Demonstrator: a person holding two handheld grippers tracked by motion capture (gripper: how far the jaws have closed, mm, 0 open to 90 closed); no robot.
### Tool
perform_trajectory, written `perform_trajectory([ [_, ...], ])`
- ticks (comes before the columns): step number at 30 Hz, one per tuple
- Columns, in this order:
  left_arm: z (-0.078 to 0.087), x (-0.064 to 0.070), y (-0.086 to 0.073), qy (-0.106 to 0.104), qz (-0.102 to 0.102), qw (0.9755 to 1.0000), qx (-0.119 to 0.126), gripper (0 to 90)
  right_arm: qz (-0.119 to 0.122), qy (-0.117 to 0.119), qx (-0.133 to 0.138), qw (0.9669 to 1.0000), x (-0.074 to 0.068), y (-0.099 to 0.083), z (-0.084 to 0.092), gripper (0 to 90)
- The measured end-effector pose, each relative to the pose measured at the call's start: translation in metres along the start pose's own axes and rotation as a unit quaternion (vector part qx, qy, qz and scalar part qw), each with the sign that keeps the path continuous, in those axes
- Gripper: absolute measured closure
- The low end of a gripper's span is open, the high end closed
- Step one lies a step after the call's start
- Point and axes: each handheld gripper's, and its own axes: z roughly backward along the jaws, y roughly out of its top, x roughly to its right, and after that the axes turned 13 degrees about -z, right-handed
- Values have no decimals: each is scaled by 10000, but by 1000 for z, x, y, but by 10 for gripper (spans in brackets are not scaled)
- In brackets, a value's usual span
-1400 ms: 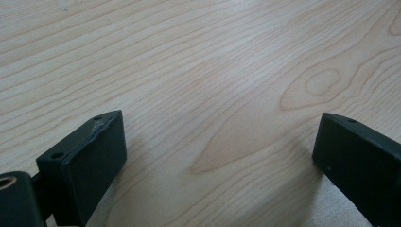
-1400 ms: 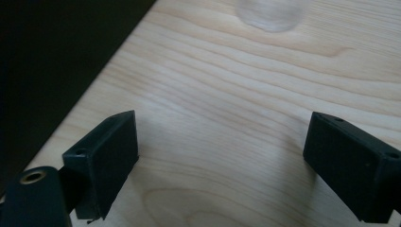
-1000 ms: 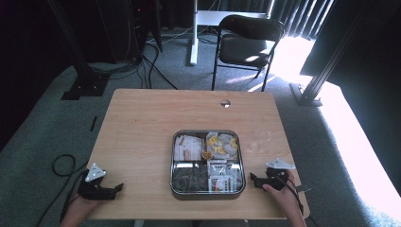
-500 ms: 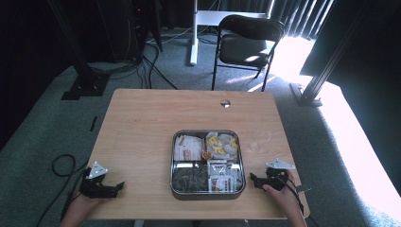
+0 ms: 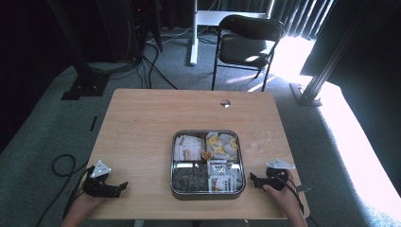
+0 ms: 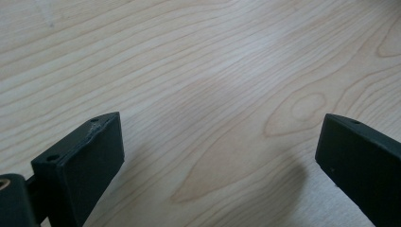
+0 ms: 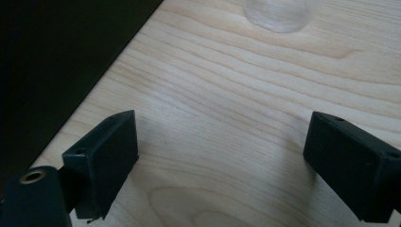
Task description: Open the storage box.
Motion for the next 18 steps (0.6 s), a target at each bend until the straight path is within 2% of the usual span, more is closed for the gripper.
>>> perform_trajectory([
  [6, 2, 3, 12, -60, -106, 9998, 152, 22, -1, 0, 0, 10000, 0, 0, 0, 103],
  [11, -2, 7, 24, -140, -288, 9994, 127, 22, -1, 1, 1, 10000, 0, 0, 0, 103],
  [18, -5, 14, 40, -239, -488, 9983, 224, 22, 2, -2, -4, 10000, 0, 0, 0, 103],
])
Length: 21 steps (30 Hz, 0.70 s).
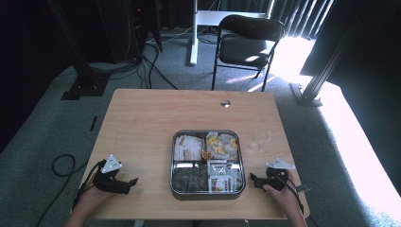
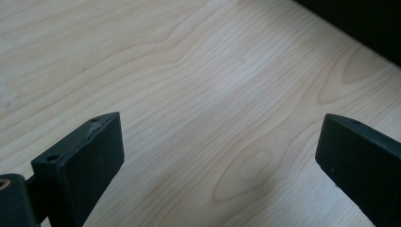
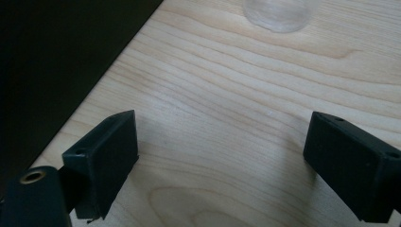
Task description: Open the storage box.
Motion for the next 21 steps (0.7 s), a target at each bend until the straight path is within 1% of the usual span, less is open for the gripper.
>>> perform_trajectory([
  [2, -1, 1, 5, -60, -33, 10000, 52, 22, -3, 2, 5, 10000, 0, 0, 0, 103],
  [3, -1, 2, 7, -50, -94, 9999, 56, 22, -3, 2, 5, 10000, 0, 0, 0, 103],
  [12, -6, 11, 32, -211, -276, 9992, 215, 22, -2, 1, 4, 10000, 0, 0, 0, 103],
  [16, -8, 15, 42, -307, -369, 9984, 302, 22, -3, 2, 4, 10000, 0, 0, 0, 103],
  [19, -8, 18, 50, -353, -484, 9976, 355, 22, -2, 1, 5, 10000, 0, 0, 0, 103],
  [20, -8, 20, 56, -361, -557, 9970, 401, 22, -3, 2, 6, 10000, 0, 0, 0, 103],
  [21, -8, 20, 56, -361, -557, 9970, 401, 22, -3, 2, 6, 10000, 0, 0, 0, 103],
])
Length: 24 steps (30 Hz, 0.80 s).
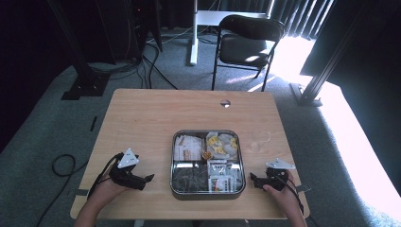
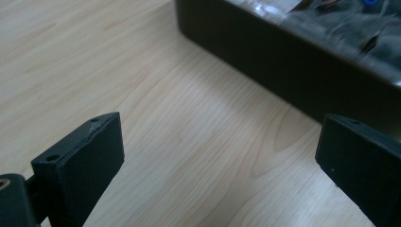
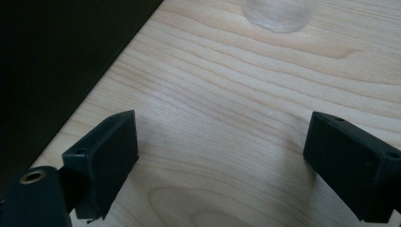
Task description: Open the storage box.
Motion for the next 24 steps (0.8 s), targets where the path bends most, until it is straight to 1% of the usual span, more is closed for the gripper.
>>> perform_trajectory([
  [5, -2, 2, 12, -82, -110, 9999, 103, 22, 0, -1, -1, 10000, 0, 0, 0, 103],
  [10, -7, 4, 20, -165, -148, 9996, 183, 22, 2, -3, -2, 10000, 0, 0, 0, 103],
  [12, -8, 5, 23, -192, -208, 9994, 209, 22, 1, -2, -3, 10000, 0, 0, 0, 103],
  [14, -10, 5, 27, -240, -207, 9992, 252, 22, 3, -2, -2, 10000, 0, 0, 0, 103],
  [15, -10, 6, 30, -240, -258, 9991, 254, 22, 2, -2, -3, 10000, 0, 0, 0, 103],
  [17, -11, 7, 34, -271, -287, 9988, 279, 22, 0, -2, -2, 10000, 0, 0, 0, 103],
  [18, -11, 7, 36, -265, -342, 9987, 283, 22, 4, -2, -2, 10000, 0, 0, 0, 103],
  [24, -14, 10, 47, -322, -463, 9977, 366, 22, 0, -1, -2, 10000, 0, 0, 0, 103],
])
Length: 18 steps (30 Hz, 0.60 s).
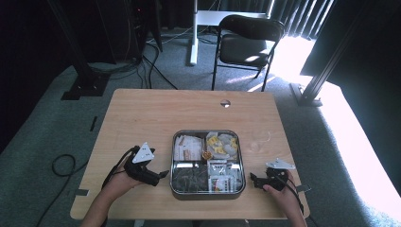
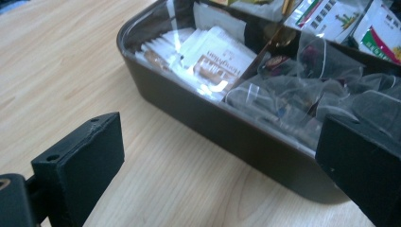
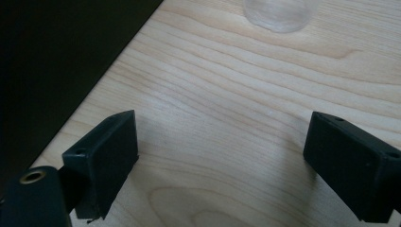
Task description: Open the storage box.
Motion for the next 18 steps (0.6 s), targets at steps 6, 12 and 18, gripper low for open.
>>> perform_trajectory([
  [6, -5, 3, 8, -102, -62, 9999, 112, 22, 0, 1, 1, 10000, 0, 0, 0, 103],
  [12, -10, 5, 18, -175, -133, 9995, 207, 23, 0, 2, 2, 10000, 0, 0, 0, 103],
  [18, -16, 7, 28, -260, -231, 9991, 261, 23, -1, 2, 2, 10000, 0, 0, 0, 103],
])
